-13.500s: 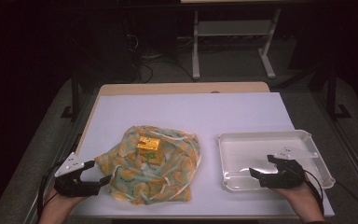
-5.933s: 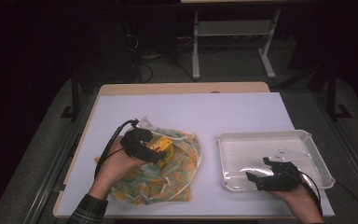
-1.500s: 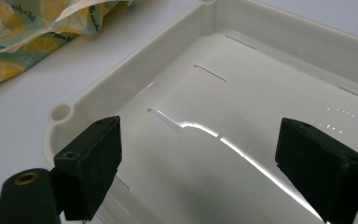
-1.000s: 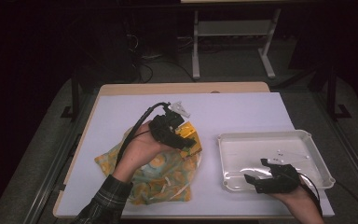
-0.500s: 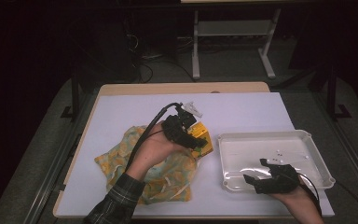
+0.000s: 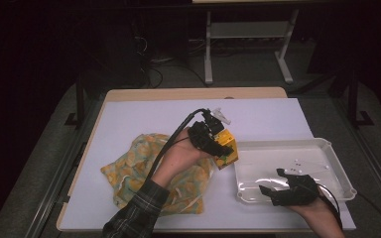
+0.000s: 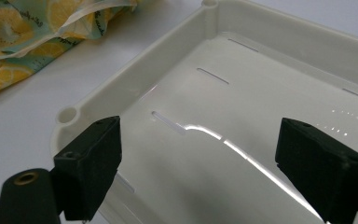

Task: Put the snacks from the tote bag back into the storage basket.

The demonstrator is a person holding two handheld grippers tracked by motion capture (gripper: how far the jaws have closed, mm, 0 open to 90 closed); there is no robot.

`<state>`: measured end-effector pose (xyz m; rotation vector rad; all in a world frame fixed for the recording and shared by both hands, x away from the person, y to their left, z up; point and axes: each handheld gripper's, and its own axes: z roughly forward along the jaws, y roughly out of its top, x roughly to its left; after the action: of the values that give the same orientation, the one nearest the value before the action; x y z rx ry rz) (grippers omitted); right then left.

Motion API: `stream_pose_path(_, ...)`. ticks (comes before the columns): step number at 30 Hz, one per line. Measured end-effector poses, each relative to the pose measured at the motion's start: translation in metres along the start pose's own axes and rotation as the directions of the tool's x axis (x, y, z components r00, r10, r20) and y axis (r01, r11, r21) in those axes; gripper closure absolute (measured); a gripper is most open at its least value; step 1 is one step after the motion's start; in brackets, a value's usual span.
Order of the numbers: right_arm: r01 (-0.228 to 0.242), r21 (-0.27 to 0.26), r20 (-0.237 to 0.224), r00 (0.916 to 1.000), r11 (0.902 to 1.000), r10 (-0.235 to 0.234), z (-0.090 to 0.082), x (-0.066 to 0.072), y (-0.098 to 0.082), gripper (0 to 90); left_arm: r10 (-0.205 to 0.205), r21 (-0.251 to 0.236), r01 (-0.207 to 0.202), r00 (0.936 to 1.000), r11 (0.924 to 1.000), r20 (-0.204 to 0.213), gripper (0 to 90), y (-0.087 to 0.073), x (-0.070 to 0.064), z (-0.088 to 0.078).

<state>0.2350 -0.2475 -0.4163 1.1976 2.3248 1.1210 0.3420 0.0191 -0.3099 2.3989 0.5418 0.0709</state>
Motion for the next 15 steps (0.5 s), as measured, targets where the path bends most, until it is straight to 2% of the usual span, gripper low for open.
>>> stream_pose_path(15,-0.005,-0.005,-0.002,1.0000,1.0000,0.005,-0.001,0.000,0.000,14.4,0.051,0.031,-0.051,0.9987,0.9982,-0.008,54.4,0.024,-0.012,0.034)
